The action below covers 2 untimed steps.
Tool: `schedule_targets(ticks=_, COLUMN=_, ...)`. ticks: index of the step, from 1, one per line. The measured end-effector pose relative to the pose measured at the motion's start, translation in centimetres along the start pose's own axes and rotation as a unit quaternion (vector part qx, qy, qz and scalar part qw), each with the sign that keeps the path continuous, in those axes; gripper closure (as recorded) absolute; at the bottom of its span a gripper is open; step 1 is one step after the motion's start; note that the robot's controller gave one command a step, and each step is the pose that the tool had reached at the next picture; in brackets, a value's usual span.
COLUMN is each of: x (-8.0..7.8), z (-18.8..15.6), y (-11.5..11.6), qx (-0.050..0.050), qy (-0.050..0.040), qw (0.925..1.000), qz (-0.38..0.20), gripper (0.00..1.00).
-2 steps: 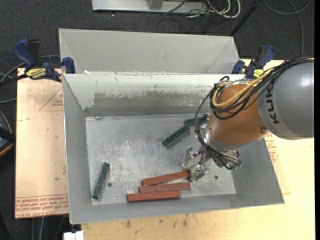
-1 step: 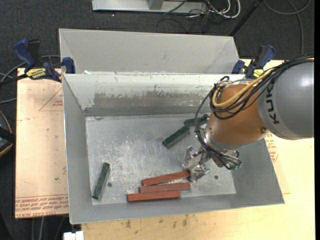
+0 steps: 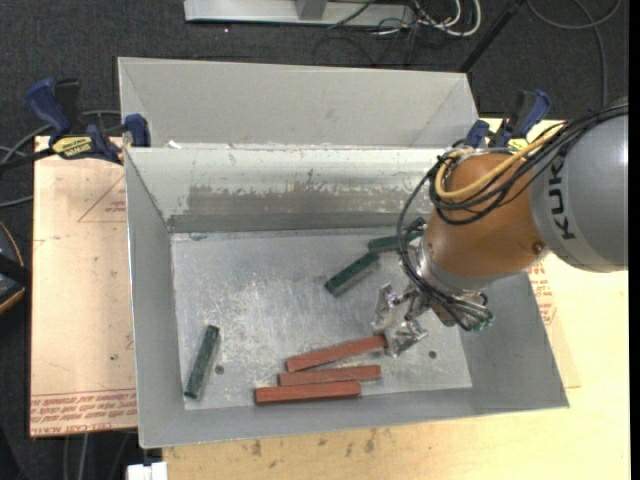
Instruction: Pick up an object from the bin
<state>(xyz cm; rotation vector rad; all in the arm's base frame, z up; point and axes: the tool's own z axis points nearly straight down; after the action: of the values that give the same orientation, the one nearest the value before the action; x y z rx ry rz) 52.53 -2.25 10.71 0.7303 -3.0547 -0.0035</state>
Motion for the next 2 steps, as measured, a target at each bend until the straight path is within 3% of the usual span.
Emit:
schedule_targets(ticks=1, x=0.8, z=-2.6, y=-0.3, qx=0.001, qy=-0.0016, qw=1.0, qz=-0.001, gripper=1.0)
schedule_targets(ticks=2, x=0.1, z=-7.0, y=-0.5, qx=-0.001, qy=0.0017, qw=1.0, qz=-0.01, gripper=1.0)
